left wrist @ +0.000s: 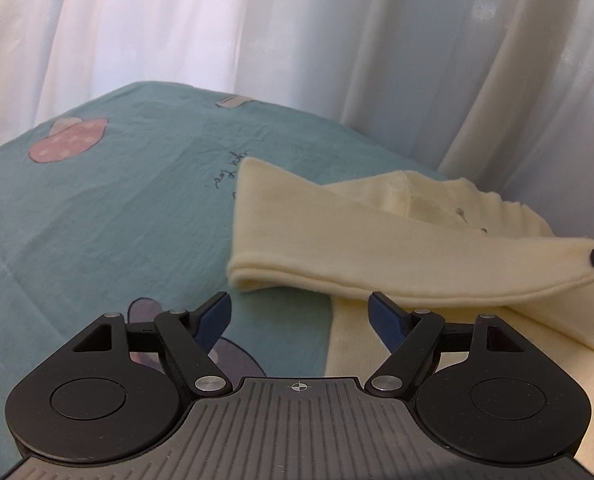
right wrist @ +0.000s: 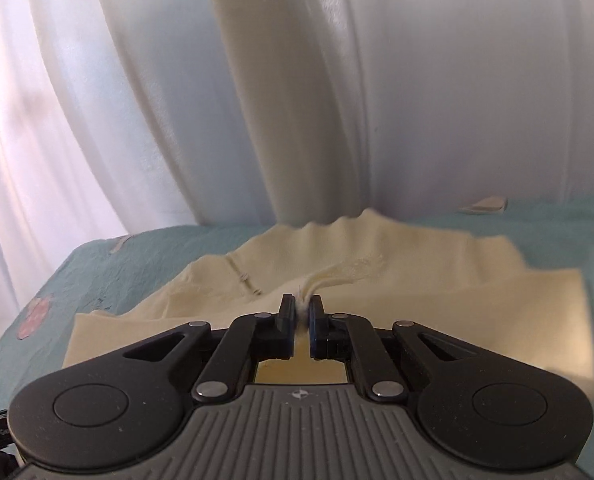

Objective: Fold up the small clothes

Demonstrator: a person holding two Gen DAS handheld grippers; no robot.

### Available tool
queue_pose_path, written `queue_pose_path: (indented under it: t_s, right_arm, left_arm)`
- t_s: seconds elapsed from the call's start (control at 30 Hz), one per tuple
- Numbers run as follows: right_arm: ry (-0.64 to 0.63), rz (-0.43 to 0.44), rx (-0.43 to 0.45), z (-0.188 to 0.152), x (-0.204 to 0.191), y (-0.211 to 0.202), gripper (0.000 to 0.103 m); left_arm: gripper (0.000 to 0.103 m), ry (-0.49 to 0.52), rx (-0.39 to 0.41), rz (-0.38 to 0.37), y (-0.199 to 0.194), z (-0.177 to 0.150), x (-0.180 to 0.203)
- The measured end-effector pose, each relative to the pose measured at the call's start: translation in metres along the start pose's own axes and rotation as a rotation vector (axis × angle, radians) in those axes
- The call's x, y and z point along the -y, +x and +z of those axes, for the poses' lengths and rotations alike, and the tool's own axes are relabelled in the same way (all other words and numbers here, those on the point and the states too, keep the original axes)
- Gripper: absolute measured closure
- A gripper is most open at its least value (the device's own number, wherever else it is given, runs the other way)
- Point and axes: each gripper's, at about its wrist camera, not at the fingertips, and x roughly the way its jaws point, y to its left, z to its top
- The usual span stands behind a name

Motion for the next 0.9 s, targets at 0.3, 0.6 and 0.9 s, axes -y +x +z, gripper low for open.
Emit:
queue_pose_path:
  t_s: [0.3, 0.6, 0.9]
  right_arm:
    - [0.213, -0.056, -0.186, -0.011, 0.091, 0.016, 0.089]
    - [0.225, -0.032, -0.178, -0.008, 0.09, 0.026, 0.097]
    - [-0.098, -0.339, 0.021, 0.012, 0.074, 0.0, 0.097]
  left_arm:
    - [0.022, 0.061, -0.018, -0.04, 0.016, 0.0, 0.018]
    - [0.022, 0.112, -0.028, -0.046, 0.02, 0.0, 0.029]
    - [0.021, 0.124, -0.013, -0.05, 0.026, 0.006, 0.033]
